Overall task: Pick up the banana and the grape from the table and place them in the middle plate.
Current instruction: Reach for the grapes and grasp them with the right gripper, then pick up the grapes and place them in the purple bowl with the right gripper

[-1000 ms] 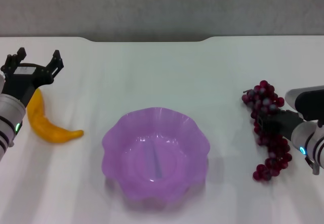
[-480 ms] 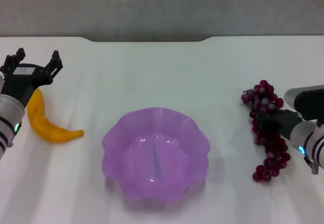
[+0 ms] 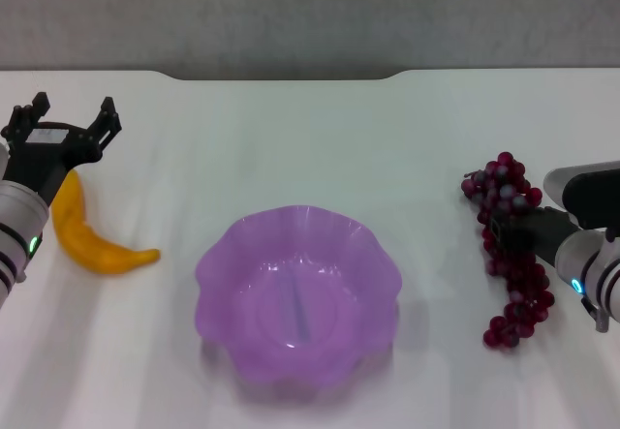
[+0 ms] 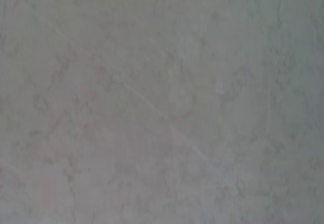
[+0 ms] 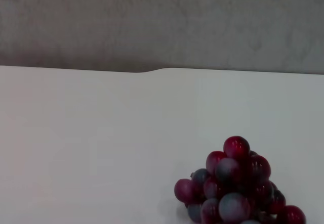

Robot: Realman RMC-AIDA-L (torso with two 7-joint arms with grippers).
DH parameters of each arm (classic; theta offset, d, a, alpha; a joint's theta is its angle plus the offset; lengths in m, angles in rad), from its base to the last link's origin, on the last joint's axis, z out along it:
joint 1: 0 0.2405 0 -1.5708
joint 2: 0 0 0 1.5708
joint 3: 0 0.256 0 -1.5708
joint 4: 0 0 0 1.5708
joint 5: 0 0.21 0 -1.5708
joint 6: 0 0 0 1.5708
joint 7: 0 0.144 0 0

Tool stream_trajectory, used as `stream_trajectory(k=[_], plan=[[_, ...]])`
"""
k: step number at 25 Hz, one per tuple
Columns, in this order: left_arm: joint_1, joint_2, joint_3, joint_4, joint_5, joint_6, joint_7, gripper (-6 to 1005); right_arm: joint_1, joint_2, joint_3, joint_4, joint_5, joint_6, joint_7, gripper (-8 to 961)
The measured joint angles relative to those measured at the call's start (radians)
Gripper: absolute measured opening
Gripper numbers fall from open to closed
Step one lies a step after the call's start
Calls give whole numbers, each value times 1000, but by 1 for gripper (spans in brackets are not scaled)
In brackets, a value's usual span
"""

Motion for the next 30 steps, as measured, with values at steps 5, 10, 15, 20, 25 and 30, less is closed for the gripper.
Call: stream_trajectory(k=[5,10,15,20,25,30], plan=[[0,0,0,0,2,0,0,889,0,0,-1,-1,-2,-4,0,399],[2,0,1,-1,3,0,0,888,-13,1,-37,-16,3,-55,0,396],[6,0,2,-2,3,0,0,888,-26,1,-48,-37,-2,-88,-5,396],[6,1,2,-3,3,-1,0,888,-32,2,-82,-37,-2,-133,-7,397],[5,1,2,-9,4,-2,0,888,-45,2,-144,-37,4,-217,-2,391],[3,1,2,-12,2,-1,0,888,-72,3,-178,-41,6,-331,-1,383]])
